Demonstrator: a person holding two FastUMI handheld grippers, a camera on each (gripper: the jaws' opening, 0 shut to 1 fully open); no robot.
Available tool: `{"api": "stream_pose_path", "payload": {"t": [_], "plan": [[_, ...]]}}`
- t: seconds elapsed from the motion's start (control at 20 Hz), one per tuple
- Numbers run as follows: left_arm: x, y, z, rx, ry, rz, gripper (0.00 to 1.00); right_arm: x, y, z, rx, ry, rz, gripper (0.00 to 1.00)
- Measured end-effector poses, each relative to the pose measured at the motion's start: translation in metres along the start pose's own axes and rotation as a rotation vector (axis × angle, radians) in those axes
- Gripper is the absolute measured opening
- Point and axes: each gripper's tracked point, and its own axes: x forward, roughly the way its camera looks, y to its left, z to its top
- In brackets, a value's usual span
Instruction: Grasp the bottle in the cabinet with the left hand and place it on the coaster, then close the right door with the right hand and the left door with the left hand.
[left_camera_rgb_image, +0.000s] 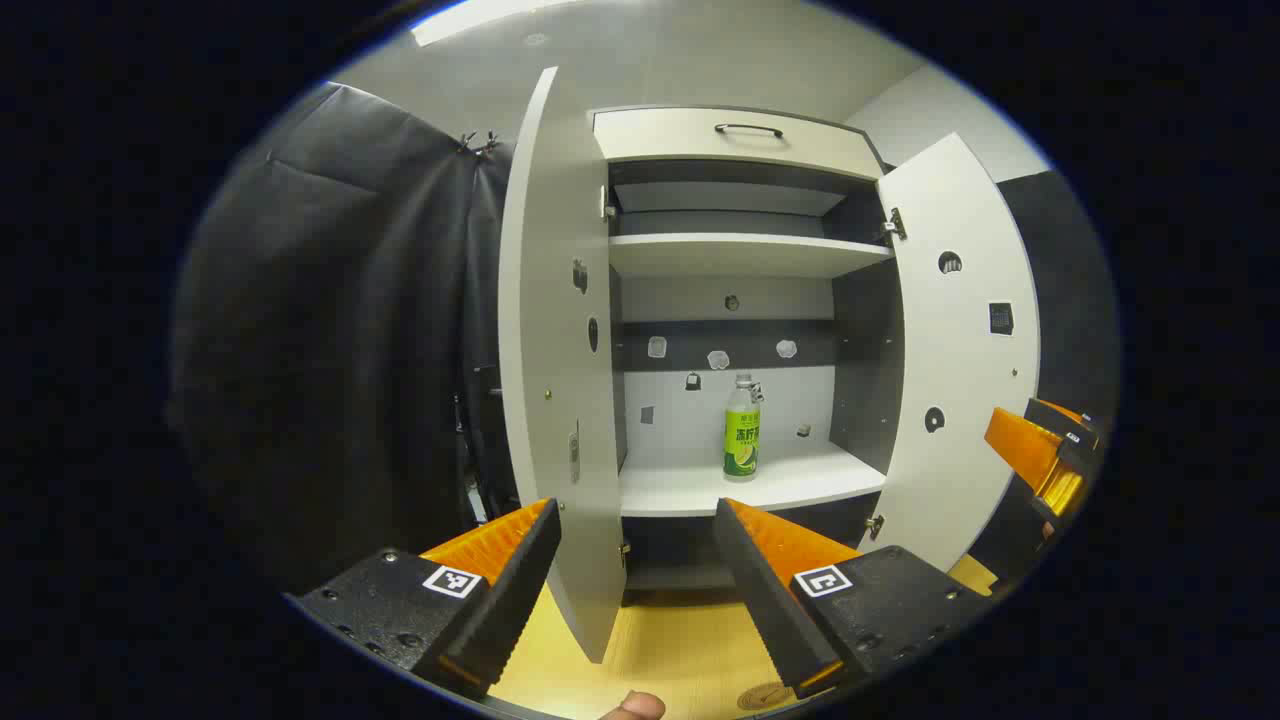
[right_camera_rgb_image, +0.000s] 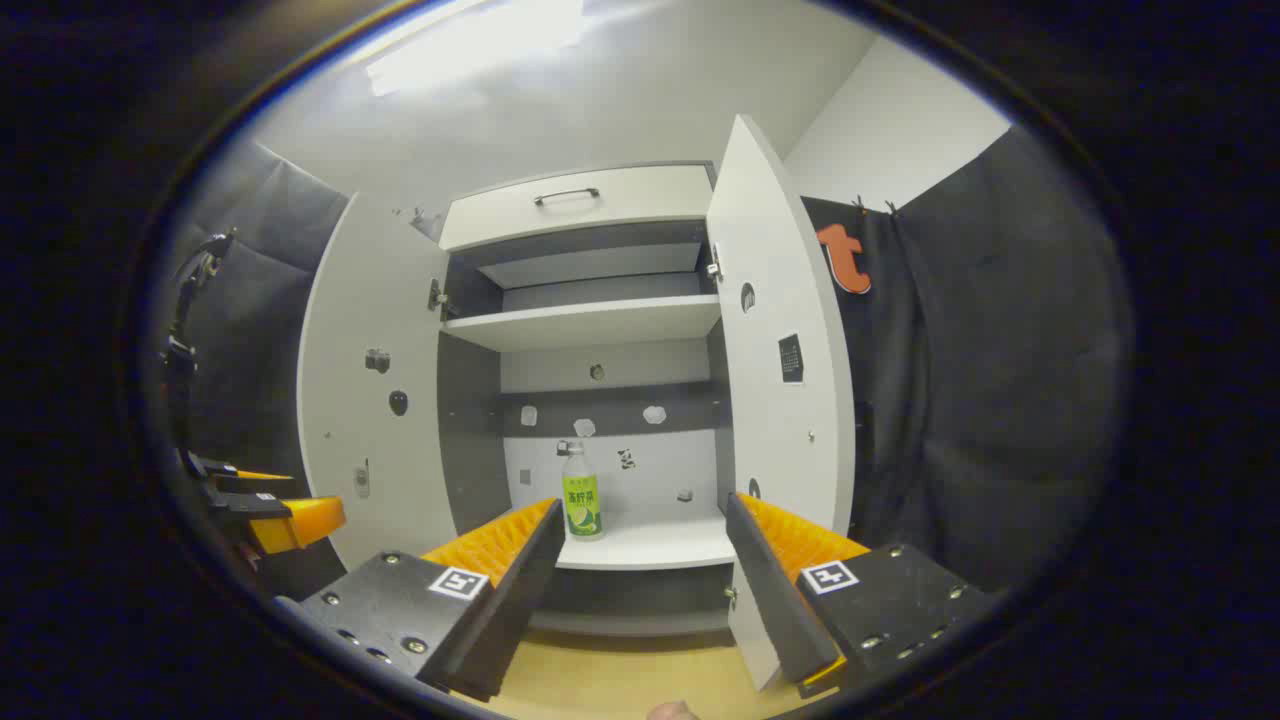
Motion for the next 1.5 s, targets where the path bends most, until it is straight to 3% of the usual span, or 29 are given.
{"api": "stream_pose_path", "payload": {"t": [0.3, 0.5, 1.25, 1.5], "plan": [[0.011, -0.014, 0.0, 0.01, -0.005, -0.051, 0.98, 0.005, -0.012, -0.006, -0.011, 0.009, -0.036, 0.95], [0.016, -0.021, -0.011, 0.015, 0.017, -0.073, 0.98, 0.006, -0.006, -0.014, -0.051, 0.023, -0.014, 0.98], [0.05, -0.021, -0.038, 0.003, 0.073, -0.052, 0.98, 0.024, -0.003, -0.02, -0.06, 0.019, -0.011, 0.98], [0.078, -0.039, -0.045, -0.026, 0.091, -0.095, 0.98, 0.035, -0.014, -0.021, -0.066, 0.024, -0.034, 0.98]]}}
